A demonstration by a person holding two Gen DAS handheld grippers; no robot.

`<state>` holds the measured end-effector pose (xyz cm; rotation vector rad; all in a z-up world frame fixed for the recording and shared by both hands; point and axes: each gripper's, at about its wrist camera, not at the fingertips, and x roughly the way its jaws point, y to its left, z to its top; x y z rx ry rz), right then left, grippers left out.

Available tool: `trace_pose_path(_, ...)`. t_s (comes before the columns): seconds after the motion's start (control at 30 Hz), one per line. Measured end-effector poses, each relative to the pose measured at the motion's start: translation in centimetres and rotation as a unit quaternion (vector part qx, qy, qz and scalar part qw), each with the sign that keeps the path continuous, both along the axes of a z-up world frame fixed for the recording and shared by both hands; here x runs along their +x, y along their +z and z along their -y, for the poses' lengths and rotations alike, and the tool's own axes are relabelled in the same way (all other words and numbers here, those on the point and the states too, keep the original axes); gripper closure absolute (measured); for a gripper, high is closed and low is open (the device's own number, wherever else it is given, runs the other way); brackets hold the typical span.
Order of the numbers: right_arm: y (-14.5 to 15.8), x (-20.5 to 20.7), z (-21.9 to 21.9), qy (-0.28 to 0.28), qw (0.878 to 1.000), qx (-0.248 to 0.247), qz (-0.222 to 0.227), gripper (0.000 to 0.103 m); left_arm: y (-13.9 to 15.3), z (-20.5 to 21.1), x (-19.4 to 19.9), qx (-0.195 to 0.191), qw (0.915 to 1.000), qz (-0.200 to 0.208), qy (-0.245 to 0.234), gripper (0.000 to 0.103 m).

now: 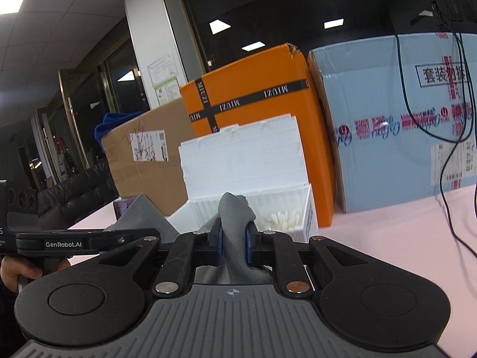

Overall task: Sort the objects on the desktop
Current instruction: 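Carry the grey sock in both tools into the white storage box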

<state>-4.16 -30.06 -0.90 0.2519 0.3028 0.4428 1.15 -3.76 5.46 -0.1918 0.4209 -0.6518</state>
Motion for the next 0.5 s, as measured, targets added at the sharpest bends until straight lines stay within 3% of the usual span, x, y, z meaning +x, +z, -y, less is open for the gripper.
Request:
trace_pose_path(0.17,0.9,1.5,-0.2,-0.005,1.0,0.01,0.015,0.09,0.9,-0.4,1.3,-0.016,0.9997,0.014,0.007,0.09)
trace_pose_path(0.5,1.8,6.5,-1.6,-0.019,0.999,-0.017,0.043,0.09,1.5,-0.9,4.9,-0.03,0.9973,0.04,0.054,0.09)
